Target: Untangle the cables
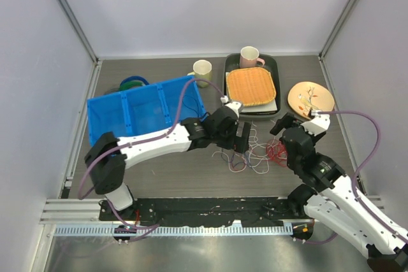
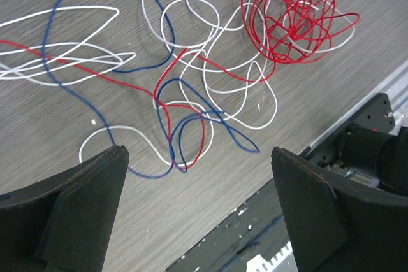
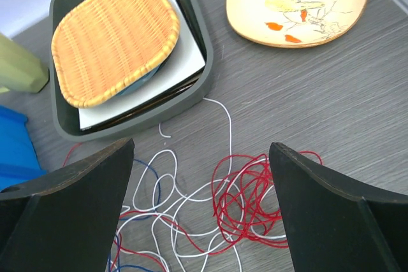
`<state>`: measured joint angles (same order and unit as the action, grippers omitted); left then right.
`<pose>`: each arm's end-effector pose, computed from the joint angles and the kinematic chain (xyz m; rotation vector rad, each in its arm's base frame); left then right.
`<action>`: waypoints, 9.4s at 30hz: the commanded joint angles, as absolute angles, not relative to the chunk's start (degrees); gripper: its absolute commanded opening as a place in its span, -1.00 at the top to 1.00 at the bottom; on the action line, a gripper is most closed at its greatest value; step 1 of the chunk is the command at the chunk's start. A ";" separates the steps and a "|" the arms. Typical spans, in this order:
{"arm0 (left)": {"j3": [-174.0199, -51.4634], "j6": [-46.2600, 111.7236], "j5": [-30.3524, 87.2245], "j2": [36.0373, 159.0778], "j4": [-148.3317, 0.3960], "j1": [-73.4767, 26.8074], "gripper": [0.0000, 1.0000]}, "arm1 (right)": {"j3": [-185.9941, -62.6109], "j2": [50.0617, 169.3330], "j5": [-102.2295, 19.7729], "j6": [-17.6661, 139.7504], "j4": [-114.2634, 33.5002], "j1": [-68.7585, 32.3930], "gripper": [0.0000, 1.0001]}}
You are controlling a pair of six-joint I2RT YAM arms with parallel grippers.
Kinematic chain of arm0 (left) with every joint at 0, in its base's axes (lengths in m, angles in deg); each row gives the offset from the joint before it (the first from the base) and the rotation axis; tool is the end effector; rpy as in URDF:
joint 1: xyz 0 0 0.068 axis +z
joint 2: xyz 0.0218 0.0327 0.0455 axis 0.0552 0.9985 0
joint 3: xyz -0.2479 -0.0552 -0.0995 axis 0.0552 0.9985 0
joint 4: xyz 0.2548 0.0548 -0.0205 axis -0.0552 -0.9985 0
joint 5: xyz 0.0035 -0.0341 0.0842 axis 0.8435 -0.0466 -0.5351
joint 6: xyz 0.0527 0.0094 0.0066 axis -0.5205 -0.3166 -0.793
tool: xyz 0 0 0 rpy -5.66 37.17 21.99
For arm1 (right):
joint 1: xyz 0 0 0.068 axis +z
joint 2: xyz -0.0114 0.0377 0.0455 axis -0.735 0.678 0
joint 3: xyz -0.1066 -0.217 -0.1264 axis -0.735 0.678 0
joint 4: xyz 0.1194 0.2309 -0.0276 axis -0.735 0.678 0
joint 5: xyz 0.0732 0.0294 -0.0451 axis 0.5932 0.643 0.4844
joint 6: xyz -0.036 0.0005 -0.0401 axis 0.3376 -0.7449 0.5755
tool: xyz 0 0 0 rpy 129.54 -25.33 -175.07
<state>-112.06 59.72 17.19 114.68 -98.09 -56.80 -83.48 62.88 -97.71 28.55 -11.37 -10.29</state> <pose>0.1827 -0.3124 0.2704 0.4296 2.4236 -0.7680 0.1209 0.0577 0.2773 0.5259 1.8219 0.0121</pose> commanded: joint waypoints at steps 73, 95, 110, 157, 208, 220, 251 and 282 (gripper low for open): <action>-142.62 25.81 -32.11 89.65 -99.82 -60.12 1.00 | -76.00 71.68 -41.57 46.41 -46.95 -8.55 -0.75; -133.48 39.25 -18.50 97.21 -100.59 -39.82 1.00 | -75.74 66.41 -51.50 45.88 -42.73 -8.46 -0.76; -127.06 42.86 -9.27 103.89 -97.53 -32.96 1.00 | -76.27 68.17 -53.53 45.71 -41.95 -8.46 -0.76; -87.16 54.73 18.24 81.30 -90.22 -40.08 -1.00 | -82.06 69.67 -86.30 18.58 -6.01 -8.55 -0.76; -79.41 57.45 36.16 76.11 -74.86 -39.99 -0.99 | -83.22 72.92 -23.38 47.56 -49.40 -10.31 0.99; -86.80 56.66 40.91 89.39 -72.91 -39.90 0.12 | -83.74 75.28 -25.58 47.38 -46.43 -10.22 0.99; -99.78 50.60 33.63 70.05 -85.03 -40.08 0.99 | -83.38 81.86 -34.10 48.08 -46.61 -10.22 -0.46; -128.64 45.23 -35.00 69.87 -105.25 -40.08 0.99 | -97.89 102.90 -88.27 33.50 -11.12 -10.57 0.97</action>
